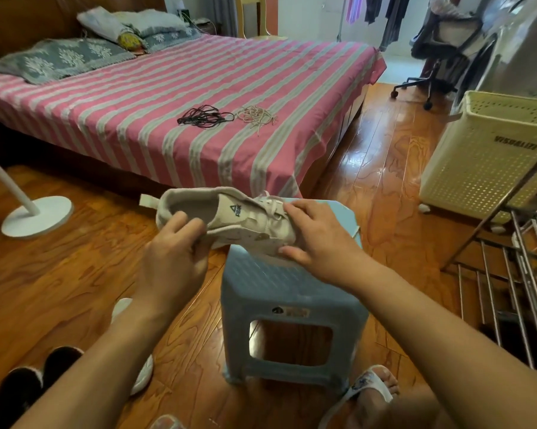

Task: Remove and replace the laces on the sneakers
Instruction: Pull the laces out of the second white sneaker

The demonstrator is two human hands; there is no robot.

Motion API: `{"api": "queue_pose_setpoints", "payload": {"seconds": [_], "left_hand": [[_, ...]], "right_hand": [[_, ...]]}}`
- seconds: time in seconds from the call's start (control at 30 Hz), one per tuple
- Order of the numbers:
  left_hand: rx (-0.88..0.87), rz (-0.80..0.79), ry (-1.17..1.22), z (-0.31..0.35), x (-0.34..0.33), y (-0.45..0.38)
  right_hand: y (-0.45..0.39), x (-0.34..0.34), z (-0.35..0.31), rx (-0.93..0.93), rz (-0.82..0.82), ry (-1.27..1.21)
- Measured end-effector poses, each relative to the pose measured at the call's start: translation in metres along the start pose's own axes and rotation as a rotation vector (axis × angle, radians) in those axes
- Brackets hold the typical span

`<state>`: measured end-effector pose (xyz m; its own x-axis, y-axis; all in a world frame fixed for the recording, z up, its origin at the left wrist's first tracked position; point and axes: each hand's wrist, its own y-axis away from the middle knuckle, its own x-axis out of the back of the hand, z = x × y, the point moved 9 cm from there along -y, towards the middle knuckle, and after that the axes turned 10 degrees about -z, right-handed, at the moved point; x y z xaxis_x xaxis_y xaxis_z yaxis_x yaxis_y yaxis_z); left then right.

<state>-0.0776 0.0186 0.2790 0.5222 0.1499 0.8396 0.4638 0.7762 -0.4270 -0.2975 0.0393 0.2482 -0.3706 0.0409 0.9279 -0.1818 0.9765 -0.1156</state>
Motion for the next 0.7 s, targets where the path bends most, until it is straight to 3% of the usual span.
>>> {"api": "queue_pose_setpoints", "payload": {"seconds": [0.17,0.27,0.37,0.47,0.53,0.7], "left_hand": [[0.011,-0.017,0.058,0.000,-0.006,0.001],[0.039,0.008,0.137,-0.013,-0.004,-0.001],[0.067,0.019,0.224,-0.028,-0.003,-0.001],[0.048,-0.013,0.243,-0.030,-0.005,-0.002],[0.026,-0.011,0.213,-0.028,-0.001,-0.003],[-0.020,0.003,-0.006,-0.031,0.012,-0.001]], "right_hand": [[0.016,0.013,0.008,-0.075,0.157,0.034],[0.021,0.016,0.022,-0.081,0.035,-0.216],[0.025,0.009,0.033,-0.091,-0.092,-0.150],[0.021,0.004,0.031,-0.088,-0.087,-0.244],[0.018,0.003,0.031,-0.128,-0.105,-0.273],[0.026,-0.008,0.042,-0.261,-0.347,-0.201]]}}
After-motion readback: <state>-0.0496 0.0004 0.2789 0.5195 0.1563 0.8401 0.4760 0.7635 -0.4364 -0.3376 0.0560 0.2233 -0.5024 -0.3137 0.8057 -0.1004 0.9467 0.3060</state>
